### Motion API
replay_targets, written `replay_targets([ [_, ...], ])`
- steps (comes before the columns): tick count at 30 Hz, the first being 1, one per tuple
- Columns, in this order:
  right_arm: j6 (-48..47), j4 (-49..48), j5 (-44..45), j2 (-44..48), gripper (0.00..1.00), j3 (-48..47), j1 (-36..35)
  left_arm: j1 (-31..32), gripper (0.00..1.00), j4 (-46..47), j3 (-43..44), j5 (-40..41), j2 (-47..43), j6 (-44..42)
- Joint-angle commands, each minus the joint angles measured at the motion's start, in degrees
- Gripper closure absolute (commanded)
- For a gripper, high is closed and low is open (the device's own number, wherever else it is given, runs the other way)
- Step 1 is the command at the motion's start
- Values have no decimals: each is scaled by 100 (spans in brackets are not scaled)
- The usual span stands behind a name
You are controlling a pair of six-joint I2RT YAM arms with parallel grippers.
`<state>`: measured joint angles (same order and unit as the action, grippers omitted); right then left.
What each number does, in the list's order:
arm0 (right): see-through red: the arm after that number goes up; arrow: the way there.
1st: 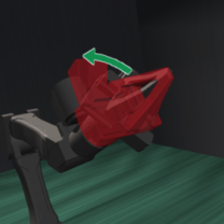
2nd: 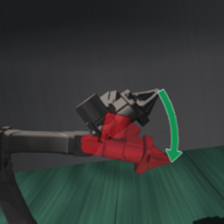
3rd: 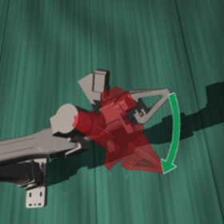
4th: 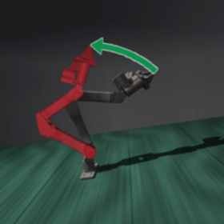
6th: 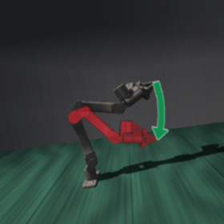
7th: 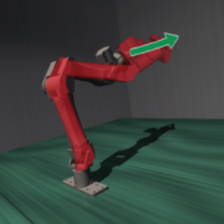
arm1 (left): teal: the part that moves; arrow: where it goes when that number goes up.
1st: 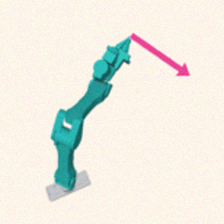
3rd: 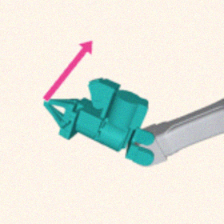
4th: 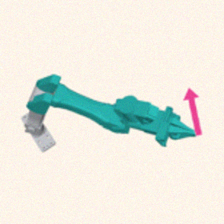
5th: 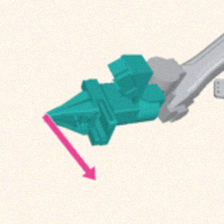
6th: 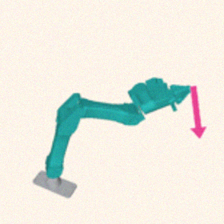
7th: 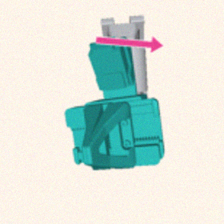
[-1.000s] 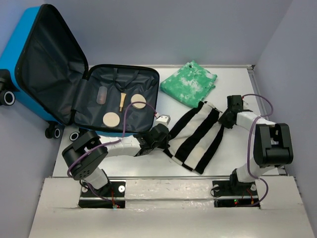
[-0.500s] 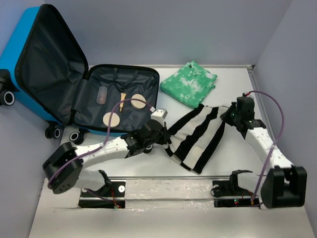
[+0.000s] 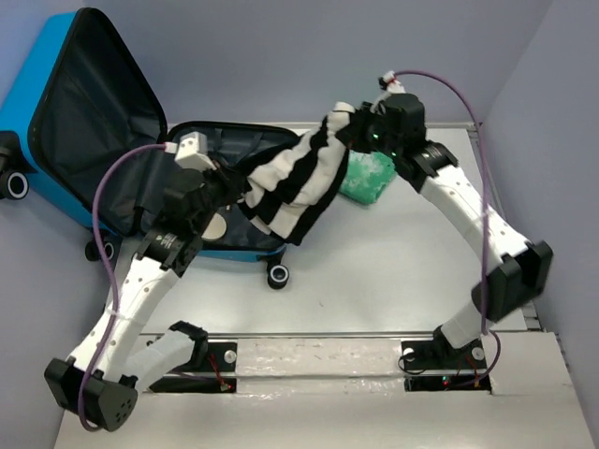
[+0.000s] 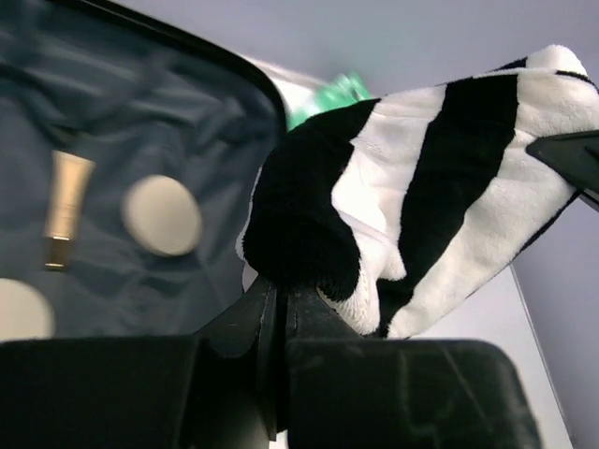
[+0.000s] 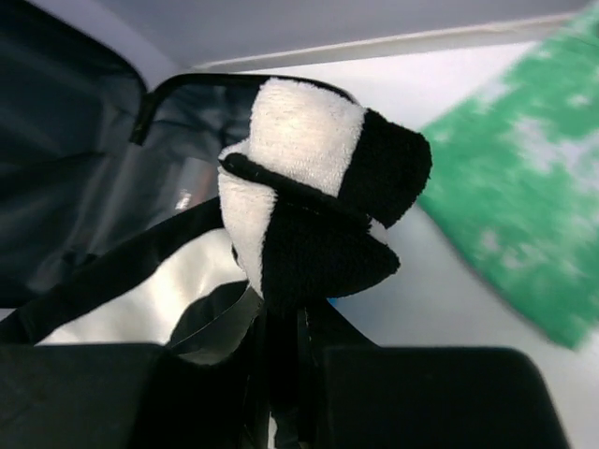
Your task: Pack the luggage
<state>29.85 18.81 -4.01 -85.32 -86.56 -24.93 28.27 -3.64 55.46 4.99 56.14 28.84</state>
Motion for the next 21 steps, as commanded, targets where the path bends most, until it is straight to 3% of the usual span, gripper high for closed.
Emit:
replay_targets([
  [1, -23, -404, -679, -1546, 93, -1861, -495, -1304, 94, -611, 334, -226, -375, -291],
  [5, 100, -220, -1312, -3216, 93, -4098, -610, -2404, 94, -541, 53, -824, -350, -318],
  [8, 337, -176, -1645, -4394, 93, -4973, -610, -3052, 94, -532, -70, -649, -218, -414],
  [9, 416, -176, -1716, -4640, 93, -5184, -662, -3221, 93, -576, -158, -631, -78, -423],
  [10, 513, -176, -1839, -5121, 93, -5569, -662, -3519, 85, -603, -211, -675, -16, -414],
  [11, 513, -167, -1858, -5326, 82, -5834, -715, -3635, 55, -664, -307, -693, 63, -406],
  [12, 479, -167, -1884, -5511, 82, -5837, -715, -3731, 36, -708, -334, -710, 64, -414],
  [13, 357, -150, -1945, -5670, 47, -6106, -715, -3793, 19, -726, -360, -658, 46, -423],
  [14, 312, -1, -2033, -5924, 34, -6257, -715, -3829, 1, -709, -387, -597, -15, -440],
  [15, 233, 122, -2007, -5970, 14, -6389, -715, -3829, 1, -700, -370, -561, -155, -449],
  [16, 41, 184, -1964, -5961, 8, -6425, -715, -3829, 1, -717, -326, -561, -217, -458],
  [21, -470, 193, -1481, -5330, 4, -5943, -715, -3829, 1, -893, 122, -561, -630, -467],
])
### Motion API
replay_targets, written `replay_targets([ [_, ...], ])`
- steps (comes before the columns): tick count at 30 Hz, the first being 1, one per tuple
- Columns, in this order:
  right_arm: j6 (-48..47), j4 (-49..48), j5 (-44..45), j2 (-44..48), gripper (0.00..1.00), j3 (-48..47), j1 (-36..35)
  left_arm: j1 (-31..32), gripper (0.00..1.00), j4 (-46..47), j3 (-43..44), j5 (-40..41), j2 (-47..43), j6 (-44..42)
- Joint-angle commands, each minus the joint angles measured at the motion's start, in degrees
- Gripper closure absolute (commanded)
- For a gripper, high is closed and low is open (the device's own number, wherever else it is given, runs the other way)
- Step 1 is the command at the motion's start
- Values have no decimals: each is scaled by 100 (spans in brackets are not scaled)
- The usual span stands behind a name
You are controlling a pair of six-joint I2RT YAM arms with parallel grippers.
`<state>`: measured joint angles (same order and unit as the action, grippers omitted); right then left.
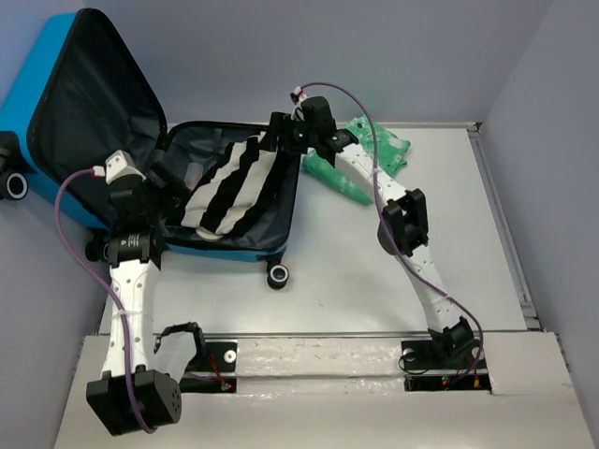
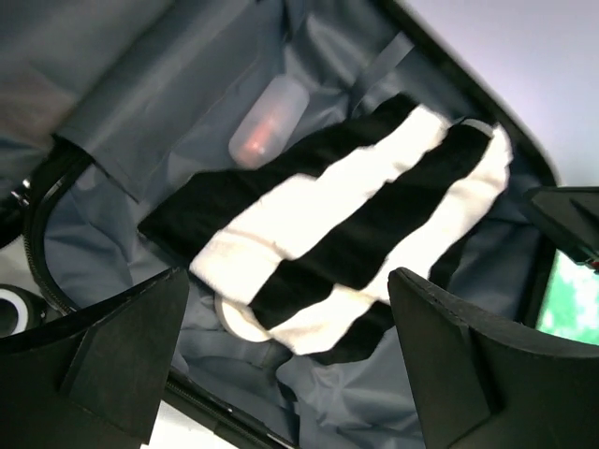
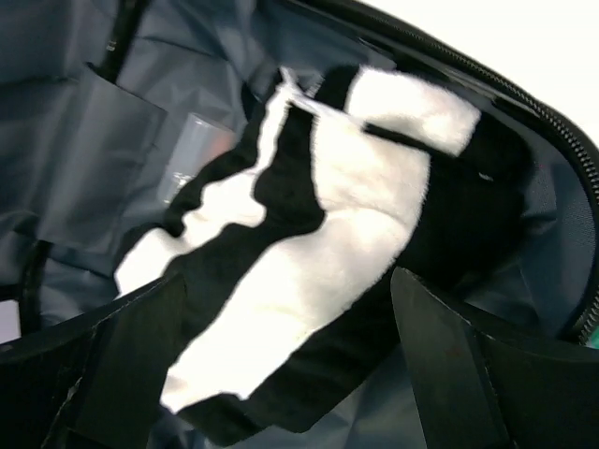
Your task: Pack the luggage
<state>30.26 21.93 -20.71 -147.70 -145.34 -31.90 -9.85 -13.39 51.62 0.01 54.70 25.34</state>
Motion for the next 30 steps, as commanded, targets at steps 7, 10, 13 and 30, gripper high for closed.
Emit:
replay_targets([
  [7, -1248, -119, 1415, 3056, 23, 2423, 384, 725, 1, 178, 473, -722, -653, 102],
  [10, -1400, -110, 2157, 3552, 67, 3971, 631, 1497, 1, 310, 376, -573, -557, 208],
  [13, -1190, -119, 2781, 3888, 71, 4933, 1183, 2344, 1, 503, 271, -151, -416, 339],
  [30, 1121, -3273, 32, 2914, 24, 7599, 2575, 5131, 1, 1277, -336, 544, 260, 673],
])
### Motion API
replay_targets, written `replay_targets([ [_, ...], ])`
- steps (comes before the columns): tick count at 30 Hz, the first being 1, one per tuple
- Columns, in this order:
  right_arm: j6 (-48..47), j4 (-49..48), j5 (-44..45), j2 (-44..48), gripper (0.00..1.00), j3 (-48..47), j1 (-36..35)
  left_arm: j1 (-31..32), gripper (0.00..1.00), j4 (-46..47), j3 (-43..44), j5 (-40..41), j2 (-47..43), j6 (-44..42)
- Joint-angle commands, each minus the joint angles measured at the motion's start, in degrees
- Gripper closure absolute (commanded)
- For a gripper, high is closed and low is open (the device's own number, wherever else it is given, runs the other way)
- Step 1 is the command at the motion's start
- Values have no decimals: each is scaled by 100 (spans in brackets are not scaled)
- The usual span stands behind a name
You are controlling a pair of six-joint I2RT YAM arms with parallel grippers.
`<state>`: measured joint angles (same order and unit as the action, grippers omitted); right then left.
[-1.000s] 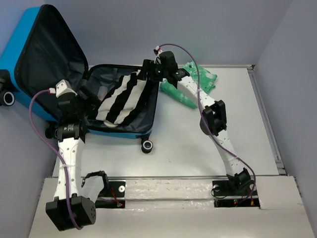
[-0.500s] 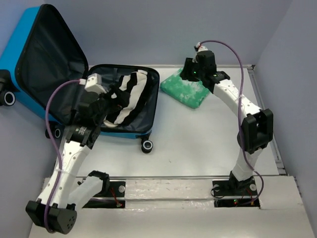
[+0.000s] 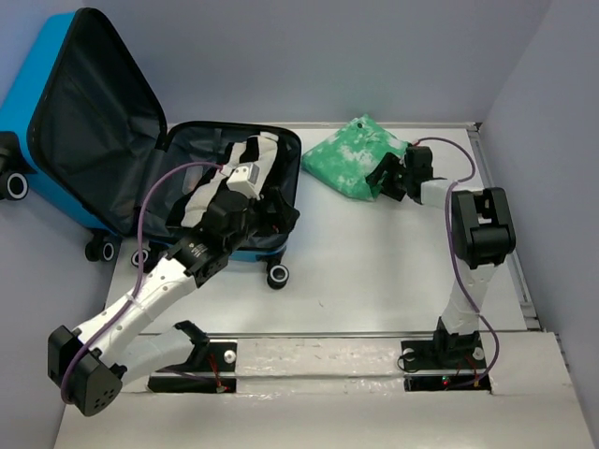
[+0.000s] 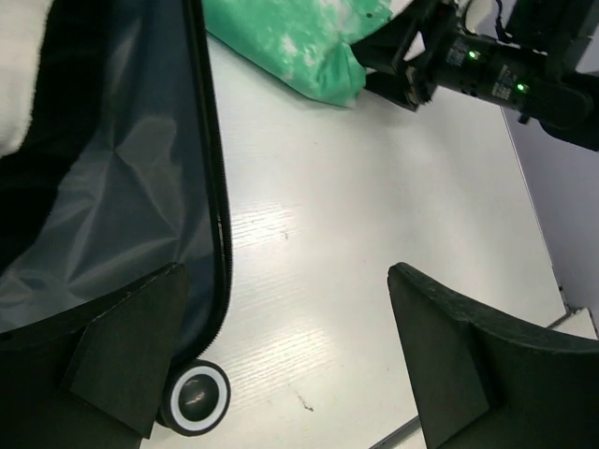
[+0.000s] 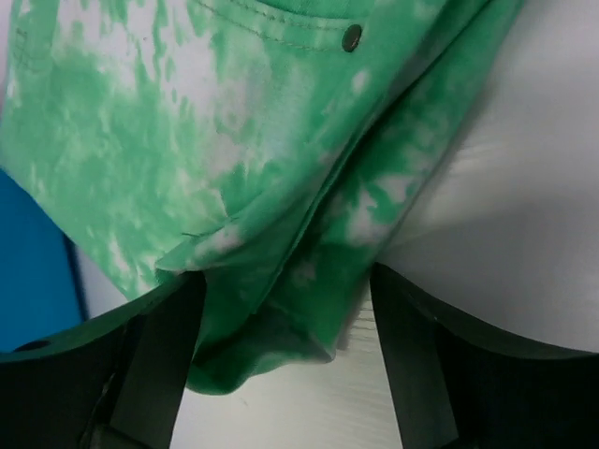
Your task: Pack the luggage
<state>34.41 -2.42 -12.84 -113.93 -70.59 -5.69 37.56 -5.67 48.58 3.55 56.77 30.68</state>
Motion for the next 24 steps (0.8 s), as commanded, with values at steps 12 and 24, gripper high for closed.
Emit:
replay_targets([
  [12, 1137, -1033, 246, 561, 93, 1186, 270, 1191, 1, 963, 582, 322, 1449, 307],
  [24, 1577, -1103, 915, 4061, 93, 4710, 376, 1710, 1, 2280, 1532, 575, 3998, 1396],
])
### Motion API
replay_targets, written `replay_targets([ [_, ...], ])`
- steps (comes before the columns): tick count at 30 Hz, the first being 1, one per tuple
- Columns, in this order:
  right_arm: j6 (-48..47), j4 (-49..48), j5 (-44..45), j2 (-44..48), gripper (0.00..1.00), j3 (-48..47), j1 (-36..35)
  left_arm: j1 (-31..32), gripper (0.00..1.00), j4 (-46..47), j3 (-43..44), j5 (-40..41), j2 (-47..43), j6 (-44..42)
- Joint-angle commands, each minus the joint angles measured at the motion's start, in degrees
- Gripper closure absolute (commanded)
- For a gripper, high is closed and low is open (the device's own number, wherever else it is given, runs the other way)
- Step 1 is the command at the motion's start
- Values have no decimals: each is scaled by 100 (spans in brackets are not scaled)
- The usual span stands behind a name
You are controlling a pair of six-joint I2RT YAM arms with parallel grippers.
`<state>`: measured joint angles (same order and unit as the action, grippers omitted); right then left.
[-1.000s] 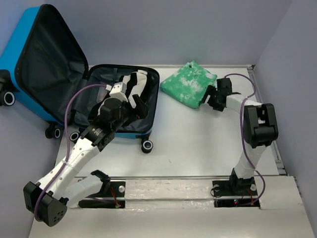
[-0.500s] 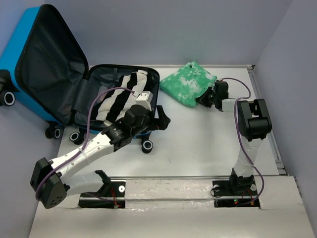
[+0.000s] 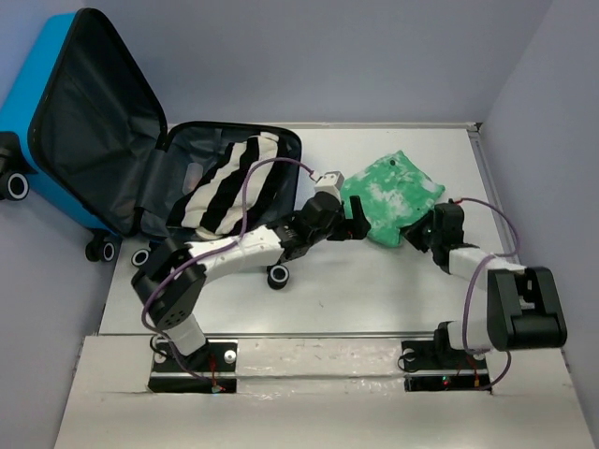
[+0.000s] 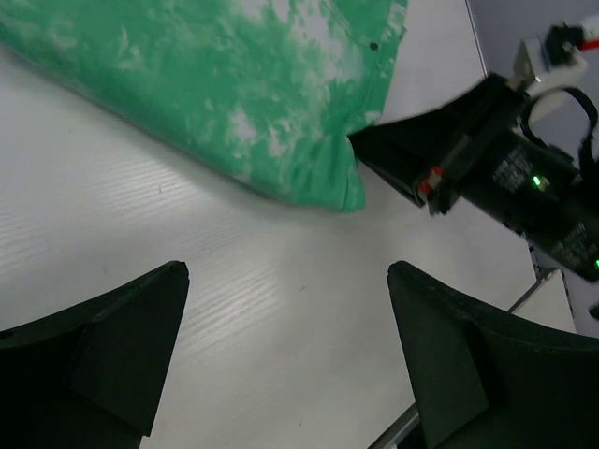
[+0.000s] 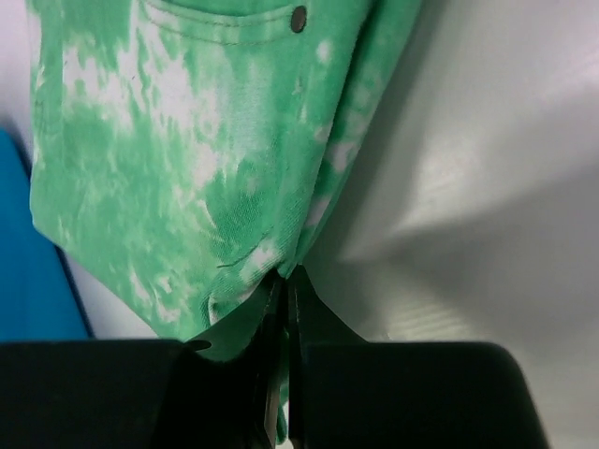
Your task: Pack the luggage
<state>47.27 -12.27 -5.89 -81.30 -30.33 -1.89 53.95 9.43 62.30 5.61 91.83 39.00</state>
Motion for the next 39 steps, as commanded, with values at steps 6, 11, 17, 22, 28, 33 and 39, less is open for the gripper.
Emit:
replay_targets([
  [6, 389, 171, -386, 2441, 88, 1573, -4, 71, 1, 1017, 220, 1257, 1310, 1101],
  [11, 134, 568, -799, 3032, 70, 1758, -4, 1, 1, 719, 1124, 1267, 2320, 1040],
  [17, -402, 858, -1116, 2953, 42, 1548, -4, -60, 4, 734, 1618, 987, 3129, 1065],
  [22, -1025, 1839, -564, 3216, 27, 996, -4, -385, 88, 1157, 1119, 863, 2955, 1110],
  [28, -1404, 2019, 377, 2735, 7, -154, -4, -755, 94, 1193, 362, 942, 2120, 530],
  [33, -1878, 2027, 1194, 771, 0, -1518, 416, -860, 94, 911, 212, 943, 1847, -5],
  [39, -2265, 2194, -392, -1150, 0, -2548, 1086, -1045, 94, 894, 168, 485, 1952, -367],
])
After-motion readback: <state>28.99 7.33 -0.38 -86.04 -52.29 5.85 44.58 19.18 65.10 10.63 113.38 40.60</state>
